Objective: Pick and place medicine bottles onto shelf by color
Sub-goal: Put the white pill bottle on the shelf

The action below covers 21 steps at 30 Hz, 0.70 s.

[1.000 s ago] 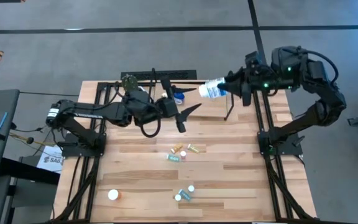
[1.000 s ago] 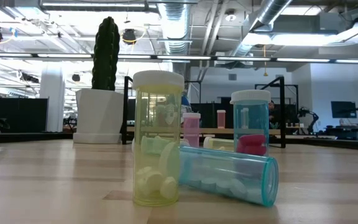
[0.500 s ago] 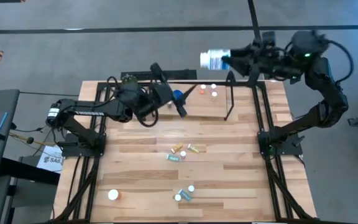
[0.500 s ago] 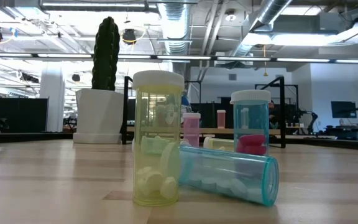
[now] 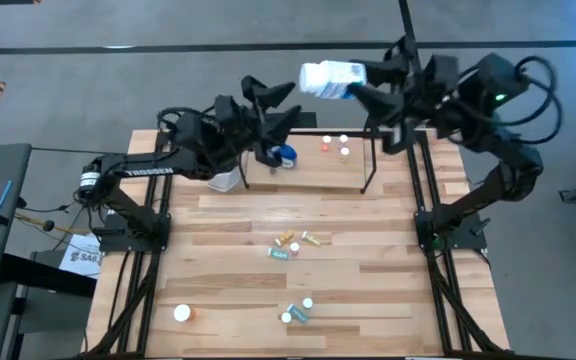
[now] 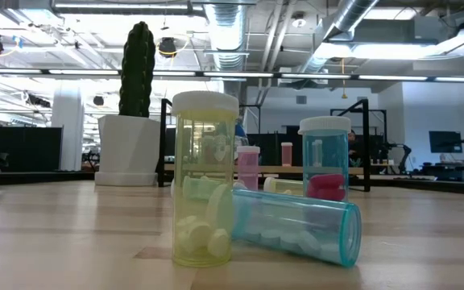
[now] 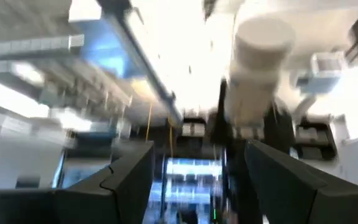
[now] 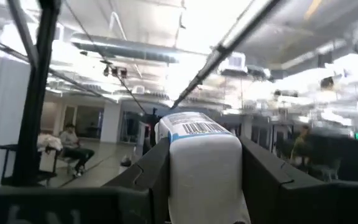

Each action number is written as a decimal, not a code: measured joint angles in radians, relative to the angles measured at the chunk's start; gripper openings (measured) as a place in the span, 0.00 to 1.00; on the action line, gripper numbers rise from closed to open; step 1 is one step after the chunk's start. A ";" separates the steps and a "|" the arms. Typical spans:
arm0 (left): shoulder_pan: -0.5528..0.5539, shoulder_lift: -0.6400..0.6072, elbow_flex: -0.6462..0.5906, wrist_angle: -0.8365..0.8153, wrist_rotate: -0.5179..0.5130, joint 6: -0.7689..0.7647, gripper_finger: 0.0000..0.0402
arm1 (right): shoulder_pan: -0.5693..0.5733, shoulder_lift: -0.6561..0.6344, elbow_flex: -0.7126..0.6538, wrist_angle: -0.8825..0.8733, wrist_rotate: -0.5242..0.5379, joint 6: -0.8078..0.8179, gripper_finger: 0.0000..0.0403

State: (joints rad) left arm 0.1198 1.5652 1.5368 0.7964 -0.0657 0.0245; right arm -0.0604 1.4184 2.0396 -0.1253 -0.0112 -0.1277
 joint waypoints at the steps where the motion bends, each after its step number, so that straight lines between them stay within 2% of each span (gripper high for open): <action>1: 0.001 0.003 0.001 0.034 0.023 0.013 0.59 | 0.011 0.015 -0.001 0.019 0.000 -0.023 0.41; 5: -0.002 0.008 0.000 0.095 0.139 0.073 0.59 | 0.028 0.072 -0.001 0.096 -0.006 -0.063 0.42; 9: -0.010 0.009 0.000 0.109 0.149 0.084 0.59 | 0.027 0.110 0.000 0.121 -0.046 -0.064 0.42; 18: -0.009 0.008 -0.001 0.149 0.226 -0.023 0.59 | 0.026 0.141 0.000 0.139 -0.121 -0.057 0.42; 21: -0.008 0.009 -0.001 0.151 0.280 -0.062 0.59 | 0.026 0.141 0.000 0.140 -0.124 -0.057 0.41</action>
State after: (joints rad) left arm 0.1120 1.5742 1.5356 0.9475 0.2139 -0.0371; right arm -0.0349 1.5595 2.0392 0.0151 -0.1351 -0.1842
